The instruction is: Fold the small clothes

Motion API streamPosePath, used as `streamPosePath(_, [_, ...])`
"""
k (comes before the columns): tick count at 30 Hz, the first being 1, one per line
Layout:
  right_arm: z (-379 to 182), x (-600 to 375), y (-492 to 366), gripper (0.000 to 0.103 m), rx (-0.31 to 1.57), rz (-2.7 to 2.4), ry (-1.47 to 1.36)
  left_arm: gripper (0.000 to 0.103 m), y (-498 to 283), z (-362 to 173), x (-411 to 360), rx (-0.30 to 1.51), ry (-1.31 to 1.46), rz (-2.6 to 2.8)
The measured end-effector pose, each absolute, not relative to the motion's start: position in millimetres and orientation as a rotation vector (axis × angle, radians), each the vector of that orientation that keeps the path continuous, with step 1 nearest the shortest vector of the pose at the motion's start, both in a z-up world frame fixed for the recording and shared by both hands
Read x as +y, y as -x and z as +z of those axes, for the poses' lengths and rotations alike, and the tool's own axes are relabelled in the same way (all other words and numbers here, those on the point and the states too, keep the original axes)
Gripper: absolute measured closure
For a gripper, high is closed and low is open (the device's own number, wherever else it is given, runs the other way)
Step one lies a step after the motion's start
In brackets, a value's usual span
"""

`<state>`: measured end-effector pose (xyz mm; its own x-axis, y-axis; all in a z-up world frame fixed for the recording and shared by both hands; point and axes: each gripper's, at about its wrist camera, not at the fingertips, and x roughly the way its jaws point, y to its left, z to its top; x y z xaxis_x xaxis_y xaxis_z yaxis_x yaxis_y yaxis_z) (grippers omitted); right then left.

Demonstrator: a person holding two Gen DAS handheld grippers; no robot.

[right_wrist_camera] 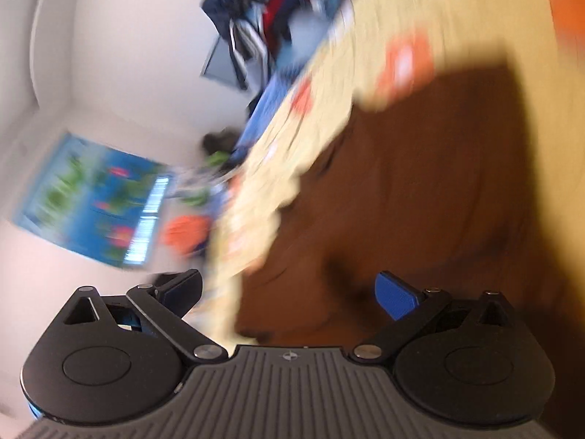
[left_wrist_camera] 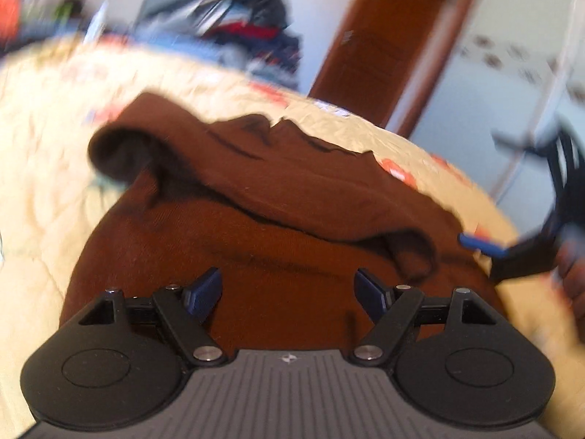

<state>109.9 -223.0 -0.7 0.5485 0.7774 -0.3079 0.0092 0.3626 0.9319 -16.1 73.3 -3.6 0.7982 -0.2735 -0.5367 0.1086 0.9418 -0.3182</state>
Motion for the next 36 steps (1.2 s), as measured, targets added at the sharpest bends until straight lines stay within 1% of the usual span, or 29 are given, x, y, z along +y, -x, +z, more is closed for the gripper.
streamPosePath(1, [-6.0, -219.7, -108.4, 0.010, 0.906, 0.576, -1.147, 0.018, 14.7, -2.4, 71.5, 0.615, 0.274, -0.216])
streamPosePath(2, [-11.6, -216.5, -108.5, 0.012, 0.942, 0.563, -1.192, 0.016, 13.4, -2.9, 72.4, 0.620, 0.281, -0.218])
streamPosePath(4, [-22.2, -209.3, -110.4, 0.019, 0.989, 0.560, -1.289, 0.016, 13.0, -2.7, 76.5, 0.615, 0.311, -0.225])
streamPosePath(8, [-38.5, -194.1, -115.6, 0.019, 1.052, 0.532, -1.435, 0.016, 15.1, -5.6, 80.3, 0.600, 0.359, -0.236])
streamPosePath(11, [-54.1, -190.3, -116.1, 0.018, 1.091, 0.429, -1.491, 0.016, 15.7, -5.6, 78.2, 0.599, 0.353, -0.233])
streamPosePath(12, [-60.9, -190.1, -116.3, 0.023, 1.102, 0.393, -1.518, 0.016, 15.1, -5.1, 77.9, 0.599, 0.353, -0.233])
streamPosePath(14, [-69.8, -191.2, -115.9, 0.026, 1.093, 0.362, -1.584, 0.016, 13.6, -4.9, 77.1, 0.597, 0.357, -0.233])
streamPosePath(15, [-68.3, -189.8, -115.8, 0.034, 1.081, 0.357, -1.578, 0.016, 14.1, -5.0, 77.7, 0.597, 0.358, -0.234])
streamPosePath(16, [-64.9, -187.6, -115.5, 0.054, 1.068, 0.343, -1.538, 0.015, 14.1, -5.2, 77.6, 0.597, 0.359, -0.234])
streamPosePath(18, [-61.4, -184.8, -113.7, 0.074, 1.060, 0.290, -1.456, 0.015, 14.5, -5.0, 77.9, 0.597, 0.357, -0.235])
streamPosePath(19, [-65.7, -185.9, -112.9, 0.082, 1.069, 0.268, -1.462, 0.015, 14.6, -5.0, 78.2, 0.597, 0.357, -0.235])
streamPosePath(21, [-72.8, -189.5, -109.2, 0.091, 1.063, 0.246, -1.465, 0.015, 14.3, -4.9, 78.2, 0.597, 0.358, -0.235])
streamPosePath(26, [-50.1, -186.7, -111.9, 0.091, 0.997, 0.273, -1.315, 0.014, 14.3, -5.3, 78.6, 0.598, 0.356, -0.236])
streamPosePath(29, [-8.5, -182.0, -119.2, 0.091, 0.906, 0.345, -1.147, 0.014, 14.4, -5.3, 78.7, 0.597, 0.357, -0.235])
streamPosePath(31, [26.5, -183.6, -126.5, 0.091, 0.811, 0.406, -1.024, 0.014, 14.3, -5.3, 78.5, 0.598, 0.356, -0.235])
streamPosePath(34, [86.7, -189.0, -131.5, 0.091, 0.600, 0.445, -0.744, 0.014, 14.5, -5.4, 78.8, 0.598, 0.355, -0.236])
streamPosePath(35, [99.1, -190.6, -129.6, 0.091, 0.538, 0.441, -0.637, 0.014, 14.6, -5.4, 78.8, 0.597, 0.357, -0.236])
streamPosePath(36, [101.6, -193.9, -129.9, 0.091, 0.520, 0.430, -0.571, 0.014, 14.6, -5.3, 78.7, 0.597, 0.359, -0.236])
